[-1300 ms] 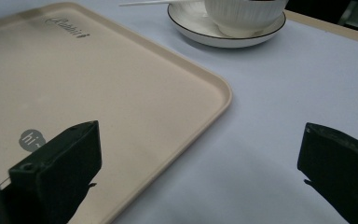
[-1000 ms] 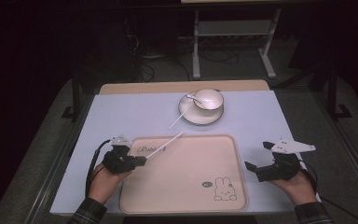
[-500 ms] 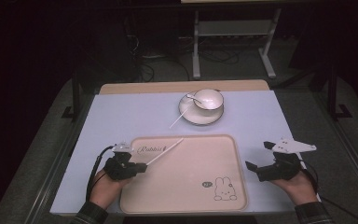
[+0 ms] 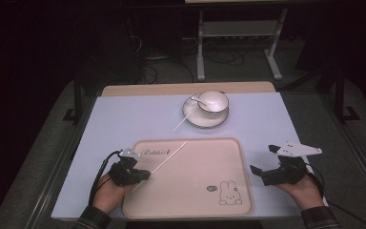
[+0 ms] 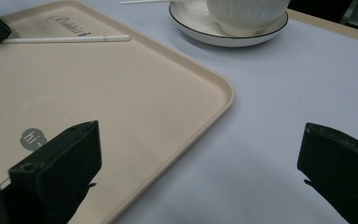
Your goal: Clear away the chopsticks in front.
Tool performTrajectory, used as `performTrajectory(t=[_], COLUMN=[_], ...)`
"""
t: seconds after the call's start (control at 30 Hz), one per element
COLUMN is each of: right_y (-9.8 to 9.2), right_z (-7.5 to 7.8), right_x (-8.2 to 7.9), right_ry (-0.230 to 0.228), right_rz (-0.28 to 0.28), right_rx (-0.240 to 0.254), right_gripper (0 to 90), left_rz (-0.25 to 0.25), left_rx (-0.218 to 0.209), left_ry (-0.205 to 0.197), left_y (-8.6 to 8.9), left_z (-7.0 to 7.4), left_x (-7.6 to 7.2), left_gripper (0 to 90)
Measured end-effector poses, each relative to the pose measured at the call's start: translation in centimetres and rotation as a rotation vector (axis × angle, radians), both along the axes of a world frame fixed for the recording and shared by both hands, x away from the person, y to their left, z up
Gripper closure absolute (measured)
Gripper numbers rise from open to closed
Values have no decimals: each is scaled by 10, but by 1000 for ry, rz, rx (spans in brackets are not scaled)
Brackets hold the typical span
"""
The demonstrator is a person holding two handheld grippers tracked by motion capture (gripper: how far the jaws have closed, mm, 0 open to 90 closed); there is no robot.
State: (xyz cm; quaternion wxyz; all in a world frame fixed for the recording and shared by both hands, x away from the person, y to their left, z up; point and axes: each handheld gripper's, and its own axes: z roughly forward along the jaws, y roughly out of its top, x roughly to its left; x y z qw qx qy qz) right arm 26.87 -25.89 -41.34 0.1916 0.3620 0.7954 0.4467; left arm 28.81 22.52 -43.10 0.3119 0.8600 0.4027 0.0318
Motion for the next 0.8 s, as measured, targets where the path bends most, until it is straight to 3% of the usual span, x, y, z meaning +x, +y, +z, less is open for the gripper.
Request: performTrajectory(t=[0.23,0.43,0.57,0.63,0.67,0.7,0.73,0.8], right_y=[0,0,0,0,0,0,0,0], right_z=[0,0,0,0,0,0,0,0], right_x=[0,1,0,1,1,1,1,1], right_ry=[1,2,3,3,2,2,2,2], right_rz=[1,2,3,3,2,2,2,1], right_rx=[1,5,1,1,2,2,1,2], right_gripper=[0,0,0,0,0,0,0,0], left_rz=[-7,-25,-41,-43,-46,-46,-43,-42], left_rx=[1,-7,-35,-30,-25,-25,-23,-21], left_ry=[-4,-45,-65,-74,-94,-94,-110,-120], left_y=[-2,-9,-14,-17,-22,-22,-29,-33], left_z=[3,15,29,31,37,37,42,44], left_x=[3,13,33,38,51,51,65,72], left_gripper=[791,715,686,696,703,714,719,726])
